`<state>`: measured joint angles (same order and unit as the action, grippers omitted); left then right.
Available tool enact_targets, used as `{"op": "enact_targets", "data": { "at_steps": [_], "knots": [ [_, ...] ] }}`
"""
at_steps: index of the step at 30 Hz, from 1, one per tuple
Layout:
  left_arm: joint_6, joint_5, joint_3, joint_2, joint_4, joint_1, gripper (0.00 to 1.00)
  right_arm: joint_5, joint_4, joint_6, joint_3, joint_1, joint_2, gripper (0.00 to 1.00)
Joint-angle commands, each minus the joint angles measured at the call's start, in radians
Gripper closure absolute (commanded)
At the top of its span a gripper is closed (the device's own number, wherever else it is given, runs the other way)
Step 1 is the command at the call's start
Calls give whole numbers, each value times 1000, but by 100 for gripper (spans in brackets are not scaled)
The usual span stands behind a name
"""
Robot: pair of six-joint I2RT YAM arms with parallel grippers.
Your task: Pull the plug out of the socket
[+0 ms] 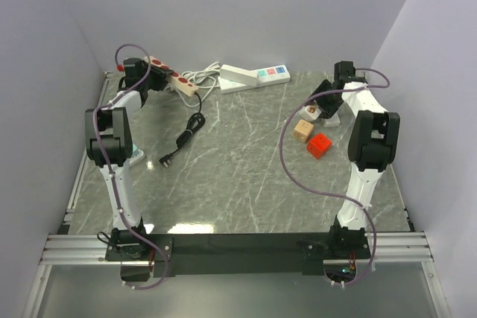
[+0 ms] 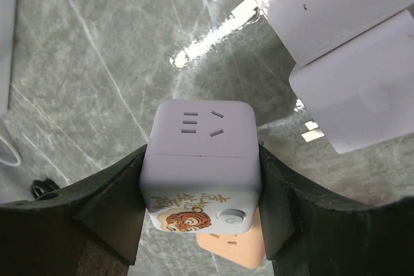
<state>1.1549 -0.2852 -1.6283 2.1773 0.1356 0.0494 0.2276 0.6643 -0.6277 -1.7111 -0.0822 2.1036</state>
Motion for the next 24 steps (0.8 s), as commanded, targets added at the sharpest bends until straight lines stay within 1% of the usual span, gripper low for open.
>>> {"op": "enact_targets", "data": {
  "at_steps": [1, 2, 3, 5, 7, 8, 10, 11, 12, 13, 14, 15, 16, 17, 18, 19, 20, 21, 23, 24],
  "knots": [
    [198, 37, -42, 67, 206, 36, 99, 27, -29, -1, -19, -8, 13, 100],
    [241, 40, -63, 88, 225, 43, 99, 26, -29, -3, -21, -8, 13, 100],
    [247, 40, -94, 114, 222, 50, 99, 24, -37, -3, -16, -8, 15, 100],
    [230, 37, -201, 189, 147, 50, 99, 15, -34, -3, -16, -8, 19, 100],
    [223, 43, -238, 226, 118, 47, 98, 9, -28, -1, -19, -8, 24, 100],
    [229, 49, -234, 230, 125, 47, 96, -2, -28, -3, -16, -8, 27, 99],
    [241, 57, -216, 231, 131, 47, 90, -13, -25, -4, -12, -8, 26, 88],
    [246, 57, -212, 233, 131, 47, 81, -17, -25, -4, -9, -10, 27, 80],
    [249, 57, -206, 234, 133, 47, 76, -20, -22, -6, -8, -10, 24, 72],
    [252, 52, -200, 233, 136, 47, 71, -22, -22, -6, -7, -10, 21, 57],
    [258, 50, -177, 227, 145, 46, 65, -24, -22, -7, -7, -10, 9, 49],
    [261, 47, -164, 222, 165, 46, 54, -28, -20, -10, -7, -10, 1, 37],
    [262, 40, -151, 204, 171, 46, 50, -33, -20, -9, -4, -10, -10, 32],
    [258, 38, -128, 191, 176, 47, 43, -36, -19, -9, -1, -10, -33, 26],
    [253, 40, -117, 179, 182, 47, 39, -40, -20, -9, -1, -11, -48, 22],
    [249, 43, -105, 150, 182, 47, 36, -51, -19, -9, -2, -11, -62, 15],
    [240, 49, -82, 133, 182, 50, 32, -56, -15, -9, -4, -11, -86, 12],
    [236, 52, -71, 103, 185, 53, 21, -59, -11, -10, -10, -13, -97, 9],
    [224, 60, -45, 73, 174, 58, 11, -70, -2, -12, -19, -17, -129, 8],
    [221, 57, -38, 46, 167, 58, 10, -74, 14, -10, -36, -18, -139, 7]
  ]
}}
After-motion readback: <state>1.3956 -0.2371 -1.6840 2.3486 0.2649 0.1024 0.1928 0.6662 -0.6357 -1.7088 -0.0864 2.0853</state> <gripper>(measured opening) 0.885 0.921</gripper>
